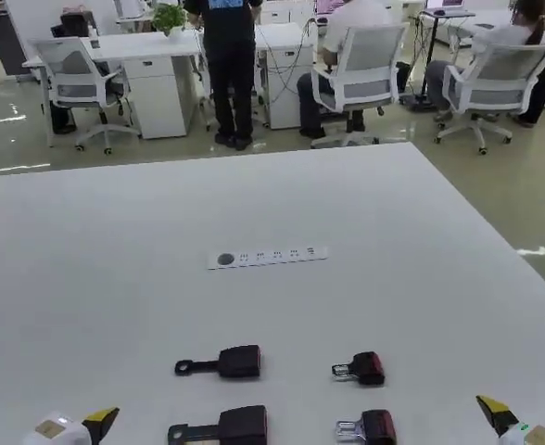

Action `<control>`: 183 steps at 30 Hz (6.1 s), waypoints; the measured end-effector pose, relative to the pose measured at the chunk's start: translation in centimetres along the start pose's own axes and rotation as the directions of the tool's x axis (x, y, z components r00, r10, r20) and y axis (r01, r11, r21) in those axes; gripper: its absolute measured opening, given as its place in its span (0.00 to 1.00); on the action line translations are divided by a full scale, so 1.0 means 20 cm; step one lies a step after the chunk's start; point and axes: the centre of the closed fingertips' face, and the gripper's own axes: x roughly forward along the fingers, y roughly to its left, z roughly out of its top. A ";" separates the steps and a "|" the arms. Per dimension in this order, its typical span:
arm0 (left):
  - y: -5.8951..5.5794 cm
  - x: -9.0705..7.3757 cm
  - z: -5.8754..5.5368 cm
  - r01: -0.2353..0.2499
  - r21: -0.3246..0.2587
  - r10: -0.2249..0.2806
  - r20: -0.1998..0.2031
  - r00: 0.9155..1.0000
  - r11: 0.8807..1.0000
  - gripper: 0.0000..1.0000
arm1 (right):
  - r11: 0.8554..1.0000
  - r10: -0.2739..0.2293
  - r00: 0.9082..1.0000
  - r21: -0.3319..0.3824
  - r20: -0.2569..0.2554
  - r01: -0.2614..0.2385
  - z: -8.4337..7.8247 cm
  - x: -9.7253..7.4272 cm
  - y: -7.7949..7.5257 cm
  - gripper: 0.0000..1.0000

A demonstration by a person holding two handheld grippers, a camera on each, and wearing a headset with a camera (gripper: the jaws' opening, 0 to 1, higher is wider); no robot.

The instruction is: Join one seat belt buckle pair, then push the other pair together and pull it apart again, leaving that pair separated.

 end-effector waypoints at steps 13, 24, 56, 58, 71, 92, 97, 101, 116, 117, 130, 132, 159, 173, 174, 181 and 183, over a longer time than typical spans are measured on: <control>0.02 0.02 0.02 0.002 0.009 -0.003 0.017 1.000 1.000 1.00 | 1.000 0.008 1.000 0.000 0.007 -0.008 0.02 0.04 0.02 0.99; -0.01 0.04 0.02 0.017 0.018 -0.017 0.003 1.000 1.000 1.00 | 1.000 0.012 1.000 0.001 0.024 -0.012 0.06 0.06 0.03 0.99; -0.03 0.16 0.05 0.053 0.037 -0.052 -0.009 0.999 0.998 1.00 | 1.000 0.013 1.000 0.018 0.027 -0.013 0.06 0.06 -0.01 0.99; -0.04 0.16 0.05 0.055 0.038 -0.054 -0.011 0.998 0.998 0.99 | 1.000 0.021 0.999 0.021 0.030 -0.022 0.07 0.06 -0.01 0.99; 0.00 0.18 0.05 0.057 0.036 -0.056 -0.006 0.998 0.998 0.99 | 0.999 0.030 0.999 0.019 0.031 -0.031 0.08 0.09 0.00 0.99; -0.03 0.20 0.07 0.065 0.046 -0.064 -0.005 0.998 0.997 0.98 | 0.998 0.051 0.998 0.024 0.032 -0.051 0.08 0.12 0.00 0.99; -0.04 0.21 0.08 0.065 0.049 -0.065 -0.002 0.998 0.997 0.98 | 0.998 0.053 0.998 0.026 0.029 -0.053 0.08 0.12 0.00 0.99; -0.04 0.20 0.07 0.062 0.048 -0.062 -0.006 0.998 0.997 0.98 | 0.998 0.051 0.998 0.022 0.029 -0.052 0.08 0.12 -0.01 0.99; -0.06 0.21 0.06 0.086 0.080 -0.086 -0.007 0.996 0.993 0.96 | 0.994 0.107 0.994 -0.013 -0.019 -0.108 0.05 0.14 0.02 0.99; -0.06 0.21 0.06 0.090 0.085 -0.090 -0.007 0.996 0.992 0.96 | 0.994 0.112 0.994 -0.011 -0.016 -0.112 0.04 0.14 0.02 0.99; -0.06 0.24 0.01 0.143 0.125 -0.137 -0.052 0.989 0.982 0.91 | 0.986 0.165 0.984 -0.021 -0.061 -0.167 -0.01 0.19 0.04 0.99; -0.06 0.26 0.00 0.152 0.133 -0.145 -0.062 0.987 0.979 0.90 | 0.983 0.177 0.982 -0.031 -0.073 -0.179 -0.02 0.19 0.05 0.99; -0.15 0.57 -0.15 0.389 0.321 -0.311 -0.268 0.912 0.864 0.75 | 0.908 0.383 0.893 -0.080 -0.238 -0.411 -0.15 0.40 0.08 0.88; -0.17 0.72 -0.27 0.522 0.382 -0.380 -0.389 0.839 0.762 0.64 | 0.858 0.456 0.831 -0.094 -0.318 -0.506 -0.25 0.50 0.07 0.80; -0.18 0.72 -0.27 0.531 0.390 -0.381 -0.400 0.834 0.752 0.63 | 0.853 0.461 0.826 -0.094 -0.323 -0.513 -0.25 0.50 0.08 0.80; -0.16 0.76 -0.29 0.552 0.396 -0.377 -0.438 0.816 0.734 0.60 | 0.818 0.495 0.788 -0.111 -0.365 -0.565 -0.30 0.53 0.10 0.78; -0.16 0.75 -0.31 0.564 0.403 -0.377 -0.455 0.807 0.720 0.58 | 0.806 0.501 0.775 -0.119 -0.384 -0.580 -0.32 0.53 0.11 0.76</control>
